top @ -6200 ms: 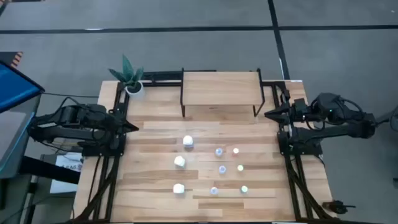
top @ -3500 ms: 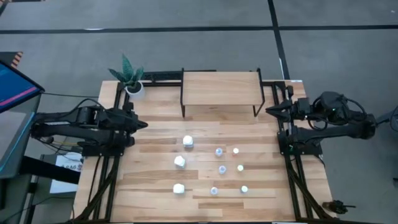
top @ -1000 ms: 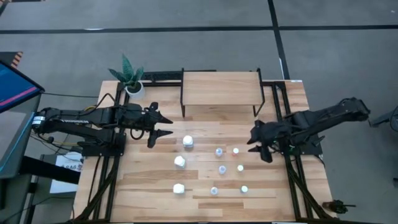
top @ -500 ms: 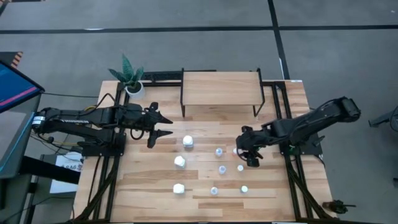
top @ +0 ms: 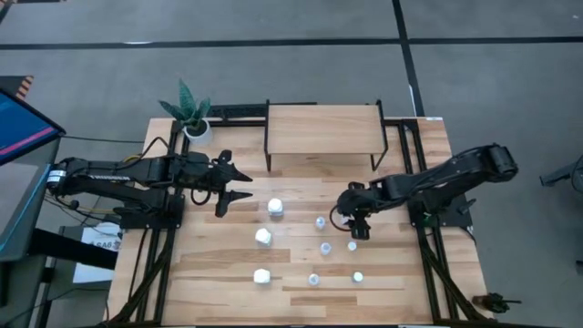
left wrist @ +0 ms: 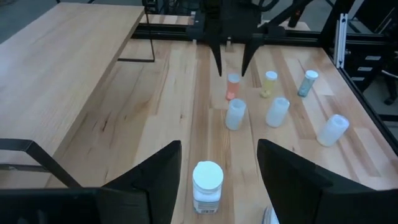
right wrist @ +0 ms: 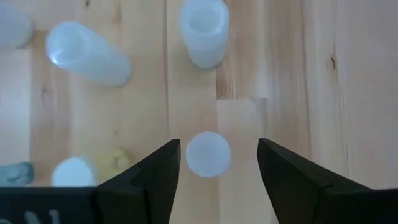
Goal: Pick and place medicine bottles onto shelf by color
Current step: Put the pink pill bottle on the shelf
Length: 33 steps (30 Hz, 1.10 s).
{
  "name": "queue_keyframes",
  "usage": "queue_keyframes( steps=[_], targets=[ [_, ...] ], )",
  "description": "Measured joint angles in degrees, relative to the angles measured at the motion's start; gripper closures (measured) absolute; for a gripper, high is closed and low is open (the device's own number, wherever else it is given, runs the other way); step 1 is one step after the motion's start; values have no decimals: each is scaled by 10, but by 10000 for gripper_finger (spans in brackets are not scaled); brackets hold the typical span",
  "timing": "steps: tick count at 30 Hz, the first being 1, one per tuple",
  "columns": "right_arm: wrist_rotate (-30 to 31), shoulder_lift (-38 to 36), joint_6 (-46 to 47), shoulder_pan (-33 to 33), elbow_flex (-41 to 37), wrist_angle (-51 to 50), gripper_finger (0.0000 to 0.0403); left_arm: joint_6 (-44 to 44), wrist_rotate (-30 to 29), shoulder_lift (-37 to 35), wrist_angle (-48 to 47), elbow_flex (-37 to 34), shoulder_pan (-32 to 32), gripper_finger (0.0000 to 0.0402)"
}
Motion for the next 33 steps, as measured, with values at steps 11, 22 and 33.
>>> queue_keyframes(
  steps=[11, 22, 33],
  targets=[
    [0, 28, 0, 1, 1, 3, 163, 0, 0, 0, 0, 0, 0, 203],
    [-2, 64, 1, 2, 4, 5, 163, 0, 0, 0, -2, 0, 0, 203],
    [-2, 54, 1, 2, 4, 7, 176, 0, 0, 0, -2, 0, 0, 203]
  ],
)
